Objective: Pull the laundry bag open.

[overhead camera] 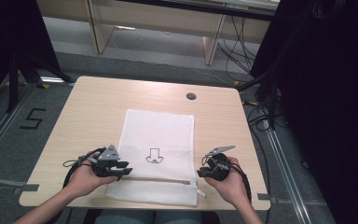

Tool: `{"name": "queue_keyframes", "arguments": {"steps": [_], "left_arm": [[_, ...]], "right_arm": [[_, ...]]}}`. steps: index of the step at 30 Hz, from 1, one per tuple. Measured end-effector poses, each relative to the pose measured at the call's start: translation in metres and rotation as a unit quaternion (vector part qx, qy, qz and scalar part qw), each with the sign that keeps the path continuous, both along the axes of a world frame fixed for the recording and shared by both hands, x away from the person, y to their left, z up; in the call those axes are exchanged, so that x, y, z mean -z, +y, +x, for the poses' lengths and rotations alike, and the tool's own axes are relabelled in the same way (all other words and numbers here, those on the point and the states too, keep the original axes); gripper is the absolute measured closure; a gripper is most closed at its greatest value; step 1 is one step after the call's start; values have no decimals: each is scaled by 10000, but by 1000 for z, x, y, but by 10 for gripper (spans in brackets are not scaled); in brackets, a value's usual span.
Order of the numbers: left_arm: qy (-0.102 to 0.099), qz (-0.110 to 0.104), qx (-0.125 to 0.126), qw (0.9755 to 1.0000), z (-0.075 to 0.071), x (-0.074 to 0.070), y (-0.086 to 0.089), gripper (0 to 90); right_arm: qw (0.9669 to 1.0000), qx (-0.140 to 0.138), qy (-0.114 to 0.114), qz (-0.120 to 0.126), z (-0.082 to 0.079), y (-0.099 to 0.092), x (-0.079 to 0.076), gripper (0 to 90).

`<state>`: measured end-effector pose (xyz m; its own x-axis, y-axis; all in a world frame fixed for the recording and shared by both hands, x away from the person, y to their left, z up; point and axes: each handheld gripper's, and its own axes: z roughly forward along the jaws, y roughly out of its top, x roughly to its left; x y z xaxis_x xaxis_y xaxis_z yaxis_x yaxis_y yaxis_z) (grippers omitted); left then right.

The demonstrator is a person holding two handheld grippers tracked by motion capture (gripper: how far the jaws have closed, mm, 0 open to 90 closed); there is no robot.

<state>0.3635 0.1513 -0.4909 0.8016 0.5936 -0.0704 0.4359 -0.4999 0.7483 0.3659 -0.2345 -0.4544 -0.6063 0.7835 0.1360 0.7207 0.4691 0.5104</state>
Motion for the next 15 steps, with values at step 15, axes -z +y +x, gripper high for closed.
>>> {"name": "queue_keyframes", "arguments": {"steps": [15], "left_arm": [[70, -163, 171, 9997, 0, 1, -12, 660]], "right_arm": [[9983, 17, 578, 30, -5, -5, 3, 723]]}}
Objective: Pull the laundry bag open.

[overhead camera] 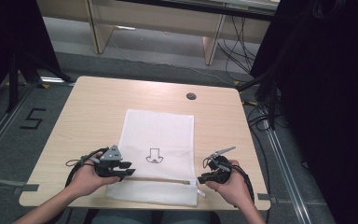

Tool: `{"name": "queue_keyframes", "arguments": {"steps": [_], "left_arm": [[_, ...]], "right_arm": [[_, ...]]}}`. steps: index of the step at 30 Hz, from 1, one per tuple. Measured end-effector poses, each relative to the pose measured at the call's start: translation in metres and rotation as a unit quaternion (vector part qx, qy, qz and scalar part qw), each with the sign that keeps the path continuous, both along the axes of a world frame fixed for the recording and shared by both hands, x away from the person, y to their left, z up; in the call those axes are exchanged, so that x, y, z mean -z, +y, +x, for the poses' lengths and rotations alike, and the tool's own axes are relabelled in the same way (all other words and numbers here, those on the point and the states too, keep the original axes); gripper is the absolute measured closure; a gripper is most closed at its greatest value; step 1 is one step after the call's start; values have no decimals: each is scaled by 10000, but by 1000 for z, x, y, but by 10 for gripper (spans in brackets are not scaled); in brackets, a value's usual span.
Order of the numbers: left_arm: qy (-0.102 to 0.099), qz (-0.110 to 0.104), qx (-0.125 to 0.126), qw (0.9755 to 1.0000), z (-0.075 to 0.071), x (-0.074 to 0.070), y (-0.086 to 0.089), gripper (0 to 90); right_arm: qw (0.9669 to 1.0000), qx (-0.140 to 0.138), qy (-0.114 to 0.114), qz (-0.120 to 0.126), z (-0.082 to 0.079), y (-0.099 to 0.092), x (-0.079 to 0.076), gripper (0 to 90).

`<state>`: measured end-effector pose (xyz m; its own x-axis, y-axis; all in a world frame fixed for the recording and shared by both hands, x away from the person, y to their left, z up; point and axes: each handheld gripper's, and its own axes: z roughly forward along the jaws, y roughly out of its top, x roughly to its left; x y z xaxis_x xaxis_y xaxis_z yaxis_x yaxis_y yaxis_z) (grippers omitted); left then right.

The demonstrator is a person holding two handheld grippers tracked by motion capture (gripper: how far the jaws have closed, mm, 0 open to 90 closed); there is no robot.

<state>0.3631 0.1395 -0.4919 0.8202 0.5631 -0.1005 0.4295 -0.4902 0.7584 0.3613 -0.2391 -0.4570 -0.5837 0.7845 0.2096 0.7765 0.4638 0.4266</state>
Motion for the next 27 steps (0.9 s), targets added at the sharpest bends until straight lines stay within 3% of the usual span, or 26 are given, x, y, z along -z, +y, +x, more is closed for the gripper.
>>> {"name": "queue_keyframes", "arguments": {"steps": [1, 2, 5, 8, 9, 11, 19, 27], "left_arm": [[53, -89, -17, 9999, -2, 1, -2, 660], [10, -33, 131, 9999, 0, 1, -2, 660], [70, -133, 120, 9998, -2, 1, -7, 657], [20, -164, 241, 9996, -6, -3, -15, 653], [-25, -107, 276, 9996, -6, -4, -18, 652], [-18, -119, 355, 9993, -7, -4, -25, 651], [-14, -120, 684, 9976, -9, -4, -58, 634], [-72, -113, 825, 9965, -7, -3, -72, 617]], "right_arm": [[9999, 34, 101, -35, -1, -1, -1, 713], [9998, 121, 166, 1, -2, 0, -1, 702], [9999, 36, 138, 37, -2, -1, -2, 685], [9996, 123, 264, 56, -2, 1, -3, 671], [9998, 64, 179, 97, -1, 1, -1, 669], [9996, 93, 260, 115, -1, 3, 0, 675], [9994, 18, 317, 160, 6, 10, 8, 801], [9989, -114, 459, 39, 8, 19, 12, 889]]}}
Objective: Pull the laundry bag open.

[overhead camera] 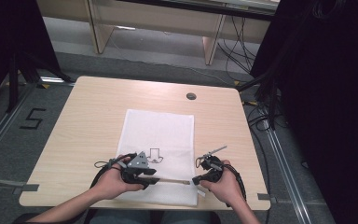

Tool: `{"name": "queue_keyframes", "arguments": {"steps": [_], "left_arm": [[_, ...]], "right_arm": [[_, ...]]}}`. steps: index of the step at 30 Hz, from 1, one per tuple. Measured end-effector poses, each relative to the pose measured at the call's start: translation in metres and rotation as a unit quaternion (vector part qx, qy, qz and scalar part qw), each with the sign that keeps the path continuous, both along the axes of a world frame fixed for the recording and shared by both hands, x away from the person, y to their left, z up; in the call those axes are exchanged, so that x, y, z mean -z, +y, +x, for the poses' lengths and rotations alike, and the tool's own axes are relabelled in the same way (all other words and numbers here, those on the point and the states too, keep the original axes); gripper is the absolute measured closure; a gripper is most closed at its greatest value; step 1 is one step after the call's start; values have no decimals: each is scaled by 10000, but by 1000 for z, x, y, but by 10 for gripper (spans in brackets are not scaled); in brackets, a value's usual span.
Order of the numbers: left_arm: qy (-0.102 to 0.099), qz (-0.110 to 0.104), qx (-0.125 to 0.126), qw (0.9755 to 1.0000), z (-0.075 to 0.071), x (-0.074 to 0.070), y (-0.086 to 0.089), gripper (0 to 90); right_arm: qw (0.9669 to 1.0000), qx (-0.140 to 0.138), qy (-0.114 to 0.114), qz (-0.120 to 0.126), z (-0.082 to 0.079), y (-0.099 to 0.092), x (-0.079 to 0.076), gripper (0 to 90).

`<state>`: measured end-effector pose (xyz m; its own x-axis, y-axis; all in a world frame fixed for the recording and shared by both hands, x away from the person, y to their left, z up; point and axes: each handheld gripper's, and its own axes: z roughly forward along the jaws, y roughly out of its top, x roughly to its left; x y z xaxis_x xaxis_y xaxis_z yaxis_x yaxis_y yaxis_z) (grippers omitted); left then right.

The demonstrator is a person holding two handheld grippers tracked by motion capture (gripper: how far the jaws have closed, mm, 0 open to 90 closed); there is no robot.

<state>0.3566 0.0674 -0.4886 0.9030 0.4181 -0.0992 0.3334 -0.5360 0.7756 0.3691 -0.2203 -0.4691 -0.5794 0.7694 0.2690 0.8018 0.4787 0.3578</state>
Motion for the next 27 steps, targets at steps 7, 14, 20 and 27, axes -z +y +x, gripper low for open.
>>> {"name": "queue_keyframes", "arguments": {"steps": [7, 14, 20, 27], "left_arm": [[50, -11, 168, 9998, 4, 1, -15, 582], [4, -6, 379, 9993, 7, -2, -44, 518], [-1, 22, 496, 9988, 10, 1, -62, 526], [41, 99, 630, 9980, 10, 5, -75, 571]], "right_arm": [[9998, -131, 73, -94, 3, 1, 9, 900], [9998, -38, 151, -138, 1, 4, 13, 900], [9997, -55, 88, -209, -1, 7, 13, 900], [9997, -48, 36, -216, -1, 8, 14, 900]]}}
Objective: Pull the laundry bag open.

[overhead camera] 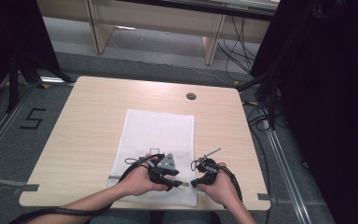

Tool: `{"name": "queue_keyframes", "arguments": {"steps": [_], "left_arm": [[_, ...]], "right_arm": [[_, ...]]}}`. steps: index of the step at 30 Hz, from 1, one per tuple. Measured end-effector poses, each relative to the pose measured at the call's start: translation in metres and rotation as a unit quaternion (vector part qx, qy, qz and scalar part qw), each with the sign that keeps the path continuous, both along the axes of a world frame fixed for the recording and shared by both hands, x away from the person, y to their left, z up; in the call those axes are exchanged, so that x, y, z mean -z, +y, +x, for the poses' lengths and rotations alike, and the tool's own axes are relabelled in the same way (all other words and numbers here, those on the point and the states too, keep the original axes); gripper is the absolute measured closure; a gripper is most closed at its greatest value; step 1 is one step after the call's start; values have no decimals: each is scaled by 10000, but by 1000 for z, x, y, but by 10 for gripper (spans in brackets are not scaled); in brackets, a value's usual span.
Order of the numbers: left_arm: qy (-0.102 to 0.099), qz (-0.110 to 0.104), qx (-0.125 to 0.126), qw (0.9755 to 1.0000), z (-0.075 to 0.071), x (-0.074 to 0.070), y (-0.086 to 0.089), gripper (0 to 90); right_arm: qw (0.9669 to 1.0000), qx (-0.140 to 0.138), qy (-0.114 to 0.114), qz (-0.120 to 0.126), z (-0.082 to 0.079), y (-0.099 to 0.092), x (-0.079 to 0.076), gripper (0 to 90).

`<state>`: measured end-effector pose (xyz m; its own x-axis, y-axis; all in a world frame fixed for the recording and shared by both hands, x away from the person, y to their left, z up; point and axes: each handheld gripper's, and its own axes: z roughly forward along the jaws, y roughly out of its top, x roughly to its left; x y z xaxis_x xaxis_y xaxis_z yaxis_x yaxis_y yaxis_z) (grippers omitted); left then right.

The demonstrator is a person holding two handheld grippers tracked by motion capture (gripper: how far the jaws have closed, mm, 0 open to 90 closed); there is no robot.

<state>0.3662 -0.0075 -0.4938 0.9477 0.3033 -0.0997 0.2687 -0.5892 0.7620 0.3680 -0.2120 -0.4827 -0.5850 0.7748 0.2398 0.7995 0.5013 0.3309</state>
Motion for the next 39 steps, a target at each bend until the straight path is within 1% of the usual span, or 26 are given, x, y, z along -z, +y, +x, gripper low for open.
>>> {"name": "queue_keyframes", "arguments": {"steps": [2, 4, 5, 6, 8, 10, 13, 15, 16, 18, 20, 21, 22, 24, 26, 27, 28, 29, 30, 31, 32, 33, 34, 36, 37, 39], "left_arm": [[-25, 58, 52, 10000, 0, 2, -3, 595], [5, 78, 83, 9999, 0, 4, -7, 623], [-71, 102, 168, 9998, 1, 5, -9, 633], [17, 76, 120, 9999, 0, 5, -11, 639], [47, 47, 125, 9999, 1, 6, -13, 657], [46, 98, 142, 9998, 2, 8, -14, 668], [100, 104, 119, 9998, 3, 12, -16, 683], [94, 126, 159, 9998, 3, 14, -18, 700], [85, 113, 175, 9997, 3, 15, -20, 706], [77, 123, 167, 9998, 1, 18, -23, 716], [-51, 182, 255, 9995, 2, 17, -23, 729], [-8, 137, 205, 9997, 0, 17, -24, 736], [-58, 138, 231, 9996, 0, 18, -24, 747], [-141, 115, 273, 9995, -1, 18, -24, 768], [-283, 123, 323, 9990, -3, 18, -24, 788], [-319, 125, 342, 9988, -4, 17, -24, 792], [-336, 115, 367, 9987, -4, 17, -24, 795], [-339, 72, 359, 9988, -4, 17, -23, 799], [-272, -5, 345, 9990, -5, 16, -24, 805], [-317, 3, 355, 9989, -5, 16, -24, 806], [-344, 82, 405, 9986, -6, 16, -25, 807], [-328, 68, 362, 9988, -6, 17, -25, 808], [-289, 50, 339, 9990, -6, 18, -25, 809], [-217, 7, 306, 9993, -5, 19, -24, 811], [-213, 1, 291, 9994, -5, 19, -24, 811], [-173, -1, 249, 9995, -5, 19, -24, 813]], "right_arm": [[10000, -16, 25, -71, 0, 0, -1, 900], [9999, 51, 40, -93, -1, 1, -1, 900], [9999, 60, 27, -95, -1, 1, -1, 900], [9999, 57, 15, -100, -1, 1, -1, 900], [9999, 45, 23, -100, -2, 1, -1, 900], [10000, 25, 22, -93, -2, 0, -1, 900], [9999, 13, 32, -110, -2, 1, -2, 900], [9999, 42, 30, -125, -1, 1, -1, 900], [10000, -39, -27, -60, -1, 0, 0, 900], [10000, 32, 30, -74, -1, 0, -1, 900], [10000, -41, -41, -47, 0, -1, 0, 900], [9998, -169, -129, -13, 1, -2, 1, 900], [10000, -45, -44, -25, 0, -1, 0, 900], [10000, 20, 8, -23, -1, 0, -1, 900], [10000, 12, -5, -25, -1, -1, -1, 900], [10000, -51, -51, -24, 0, -1, 0, 900], [10000, -34, -38, -33, 0, -1, 0, 900], [10000, -46, -62, -32, 0, -1, 0, 900], [10000, -35, -37, -18, 0, -1, 0, 900], [10000, -30, -23, -10, 0, -1, 0, 900], [10000, 72, 39, -29, -1, -1, -1, 900], [10000, 2, -17, 2, 0, -1, 0, 900], [10000, 32, 16, 14, -1, -1, 0, 900], [10000, 19, -9, 37, 0, -2, 0, 900], [10000, 45, 38, 33, -1, -2, 0, 900], [10000, 19, 16, 35, 0, -2, 0, 900]]}}
